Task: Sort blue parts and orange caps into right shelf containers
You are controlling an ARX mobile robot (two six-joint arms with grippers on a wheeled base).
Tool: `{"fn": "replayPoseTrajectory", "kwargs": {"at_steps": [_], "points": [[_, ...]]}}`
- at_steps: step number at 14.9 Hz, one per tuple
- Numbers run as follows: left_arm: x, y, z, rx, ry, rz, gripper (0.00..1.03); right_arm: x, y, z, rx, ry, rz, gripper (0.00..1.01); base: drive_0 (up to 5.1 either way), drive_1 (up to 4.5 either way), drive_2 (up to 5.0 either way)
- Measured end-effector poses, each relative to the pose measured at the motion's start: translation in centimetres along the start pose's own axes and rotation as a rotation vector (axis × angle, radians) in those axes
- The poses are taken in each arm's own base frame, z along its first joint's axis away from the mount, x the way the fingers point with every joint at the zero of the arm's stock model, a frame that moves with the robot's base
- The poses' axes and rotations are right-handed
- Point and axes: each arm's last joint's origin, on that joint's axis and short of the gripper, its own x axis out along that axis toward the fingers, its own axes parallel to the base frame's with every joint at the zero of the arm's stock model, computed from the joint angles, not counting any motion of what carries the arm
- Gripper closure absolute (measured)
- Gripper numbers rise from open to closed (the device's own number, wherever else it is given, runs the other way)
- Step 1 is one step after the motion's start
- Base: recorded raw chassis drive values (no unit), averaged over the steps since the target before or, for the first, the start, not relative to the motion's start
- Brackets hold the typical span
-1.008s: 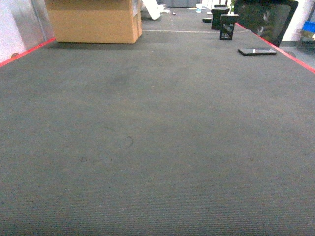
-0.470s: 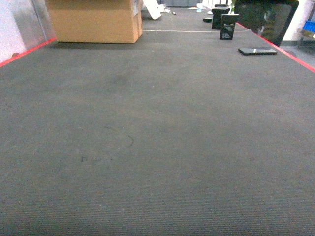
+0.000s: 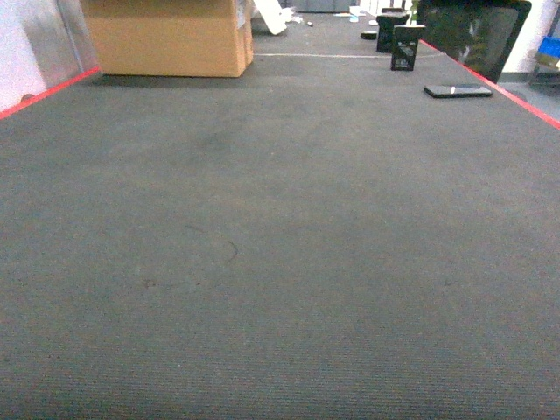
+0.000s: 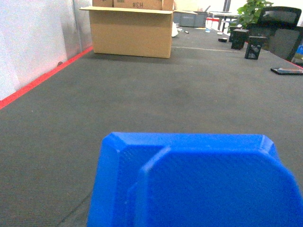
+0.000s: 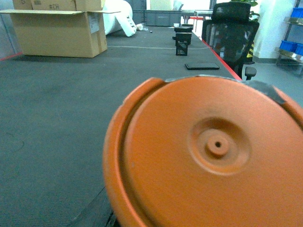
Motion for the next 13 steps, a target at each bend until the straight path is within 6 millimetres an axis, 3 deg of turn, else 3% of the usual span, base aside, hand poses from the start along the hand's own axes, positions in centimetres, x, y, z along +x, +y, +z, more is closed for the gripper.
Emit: {"fn": "replayPoseTrajectory", "kwargs": {"at_steps": [13], "points": [[0.0, 0.01, 0.0, 0.0, 0.0, 0.001, 0.61, 0.0, 0.0, 0.0, 0.0, 0.0, 0.0, 0.57, -1.5, -1.51, -1.5]]}}
